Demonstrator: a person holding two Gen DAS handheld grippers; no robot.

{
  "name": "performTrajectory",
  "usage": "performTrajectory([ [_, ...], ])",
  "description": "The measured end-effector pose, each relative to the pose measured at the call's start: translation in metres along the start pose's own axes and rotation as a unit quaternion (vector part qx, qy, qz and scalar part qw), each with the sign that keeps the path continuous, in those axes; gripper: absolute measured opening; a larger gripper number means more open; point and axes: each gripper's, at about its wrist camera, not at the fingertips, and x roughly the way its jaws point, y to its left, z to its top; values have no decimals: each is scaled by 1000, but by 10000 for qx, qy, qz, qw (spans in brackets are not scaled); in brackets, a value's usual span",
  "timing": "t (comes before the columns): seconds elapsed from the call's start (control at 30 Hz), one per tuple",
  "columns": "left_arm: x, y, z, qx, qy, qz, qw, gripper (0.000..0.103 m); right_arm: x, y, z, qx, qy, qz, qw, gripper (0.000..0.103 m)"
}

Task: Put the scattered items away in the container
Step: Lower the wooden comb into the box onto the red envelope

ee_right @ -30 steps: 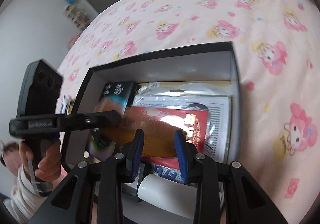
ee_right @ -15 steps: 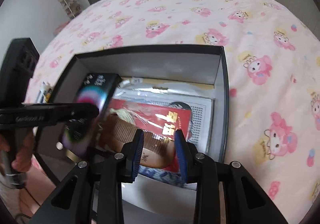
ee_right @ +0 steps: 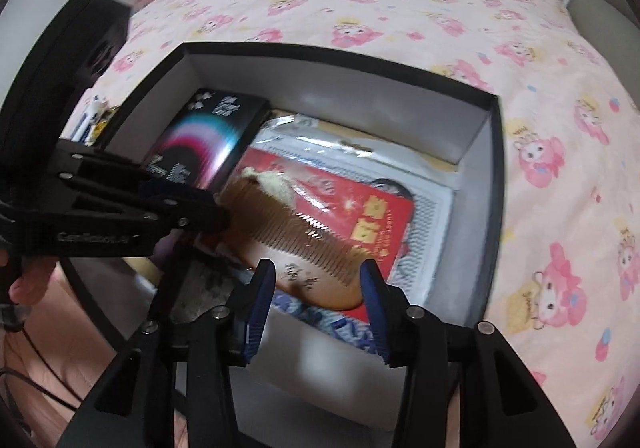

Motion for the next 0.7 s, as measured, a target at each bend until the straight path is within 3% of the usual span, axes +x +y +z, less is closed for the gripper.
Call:
performTrajectory([
  [0.23,6,2,-4,-27,50,-85,9999,18,17,5,-3,-116,290,7,9995,40],
  [0.4,3,6,-7,-63,-26,-209,9998,18,18,0,-3,33,271,-14,9996,40],
  [0.57,-1,12,-13,-78,-120,-202,9997,19,20,0,-2,-18,176,-297,9994,40],
  [0.7,-4,18,-16,-99,-101,-328,9994,19,8,-7,-5,210,206,224,9993,40],
])
